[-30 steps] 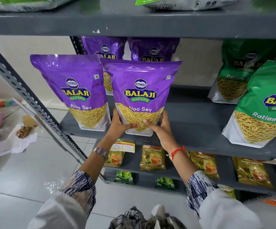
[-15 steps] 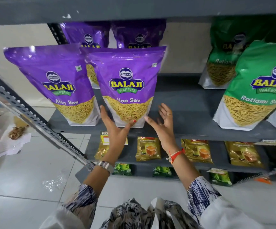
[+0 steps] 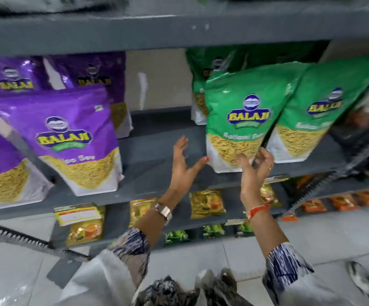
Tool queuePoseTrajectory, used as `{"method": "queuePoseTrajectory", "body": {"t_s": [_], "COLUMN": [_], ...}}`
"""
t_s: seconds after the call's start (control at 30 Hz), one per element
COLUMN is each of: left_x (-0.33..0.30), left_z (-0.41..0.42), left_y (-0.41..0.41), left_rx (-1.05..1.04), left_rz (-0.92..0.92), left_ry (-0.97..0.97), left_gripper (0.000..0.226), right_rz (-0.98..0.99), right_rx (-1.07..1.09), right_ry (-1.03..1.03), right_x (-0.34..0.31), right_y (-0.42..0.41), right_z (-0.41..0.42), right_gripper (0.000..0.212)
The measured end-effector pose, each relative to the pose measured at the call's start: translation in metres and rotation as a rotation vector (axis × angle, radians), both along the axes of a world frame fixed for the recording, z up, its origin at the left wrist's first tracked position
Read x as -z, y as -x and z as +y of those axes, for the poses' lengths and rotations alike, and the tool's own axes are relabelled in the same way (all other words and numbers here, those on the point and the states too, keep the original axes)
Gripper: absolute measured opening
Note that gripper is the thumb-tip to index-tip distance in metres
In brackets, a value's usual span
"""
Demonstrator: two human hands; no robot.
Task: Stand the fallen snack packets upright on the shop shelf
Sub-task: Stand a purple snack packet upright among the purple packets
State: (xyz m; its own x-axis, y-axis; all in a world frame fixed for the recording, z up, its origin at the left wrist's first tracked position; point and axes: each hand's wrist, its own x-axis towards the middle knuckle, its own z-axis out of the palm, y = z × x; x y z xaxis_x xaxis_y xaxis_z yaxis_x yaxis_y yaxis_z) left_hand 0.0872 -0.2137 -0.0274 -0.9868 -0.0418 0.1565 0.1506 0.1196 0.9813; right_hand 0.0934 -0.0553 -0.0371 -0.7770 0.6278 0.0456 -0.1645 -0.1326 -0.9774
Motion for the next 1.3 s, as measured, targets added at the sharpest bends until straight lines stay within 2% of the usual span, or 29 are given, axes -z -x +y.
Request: {"method": "queuePoseTrajectory", "body": {"t_s": [0.13, 0.2, 0.23, 0.37, 0.47, 0.63, 0.73, 0.83, 0.9, 0.97, 1.03, 1.07, 1.17, 1.23, 1.3], "left_x": [-0.013, -0.016, -0.016, -0.012, -0.008, -0.006, -0.006, -0.006, -0.003, 0.004, 0.013, 0.018, 0.029, 0.030, 0.029], "left_z": [0.038, 0.052, 0.058, 0.066, 0.065, 0.066, 0.063, 0.062, 0.067, 0.074, 0.085, 0.093, 0.127, 0.154, 0.181], "left_y": [0.040, 0.047, 0.049, 0.048, 0.047, 0.046, 0.045, 0.040, 0.033, 0.018, 0.000, -0.008, -0.027, -0.029, -0.023], "left_rx": [0.118, 0.152, 0.157, 0.139, 0.096, 0.099, 0.097, 0.067, -0.045, -0.266, -0.481, -0.502, -0.209, 0.017, 0.163], "left_rz": [-0.134, -0.177, -0.185, -0.186, -0.170, -0.152, -0.142, -0.139, -0.114, -0.035, 0.066, 0.086, 0.079, 0.043, 0.007], "left_ry": [-0.118, -0.146, -0.155, -0.149, -0.127, -0.110, -0.126, -0.128, -0.128, -0.168, -0.256, -0.277, -0.154, -0.036, 0.003], "left_gripper": [0.113, 0.118, 0.118, 0.106, 0.080, 0.066, 0.069, 0.088, 0.090, 0.069, 0.029, 0.016, 0.009, 0.006, 0.027], "right_rz": [-0.088, -0.157, -0.177, -0.183, -0.147, -0.115, -0.127, -0.108, -0.072, -0.044, -0.017, -0.009, 0.008, 0.041, 0.052], "right_rx": [-0.325, -0.443, -0.488, -0.608, -0.609, -0.586, -0.604, -0.617, -0.597, -0.504, -0.349, -0.272, -0.085, -0.033, -0.020], "right_ry": [-0.102, -0.153, -0.177, -0.184, -0.153, -0.111, -0.130, -0.112, -0.088, -0.059, -0.026, -0.008, 0.032, 0.015, -0.021], "right_x": [-0.012, -0.017, -0.018, -0.015, -0.012, -0.005, -0.004, -0.004, -0.003, 0.004, 0.011, 0.013, 0.012, 0.007, 0.003], "right_y": [0.028, 0.036, 0.039, 0.041, 0.040, 0.040, 0.041, 0.037, 0.029, 0.022, 0.017, 0.017, 0.021, 0.026, 0.034], "right_z": [0.049, 0.068, 0.075, 0.088, 0.087, 0.084, 0.084, 0.087, 0.092, 0.104, 0.123, 0.134, 0.169, 0.188, 0.203], "right_gripper": [0.090, 0.108, 0.108, 0.081, 0.065, 0.069, 0.074, 0.067, 0.061, 0.055, 0.043, 0.036, 0.024, 0.027, 0.038]}}
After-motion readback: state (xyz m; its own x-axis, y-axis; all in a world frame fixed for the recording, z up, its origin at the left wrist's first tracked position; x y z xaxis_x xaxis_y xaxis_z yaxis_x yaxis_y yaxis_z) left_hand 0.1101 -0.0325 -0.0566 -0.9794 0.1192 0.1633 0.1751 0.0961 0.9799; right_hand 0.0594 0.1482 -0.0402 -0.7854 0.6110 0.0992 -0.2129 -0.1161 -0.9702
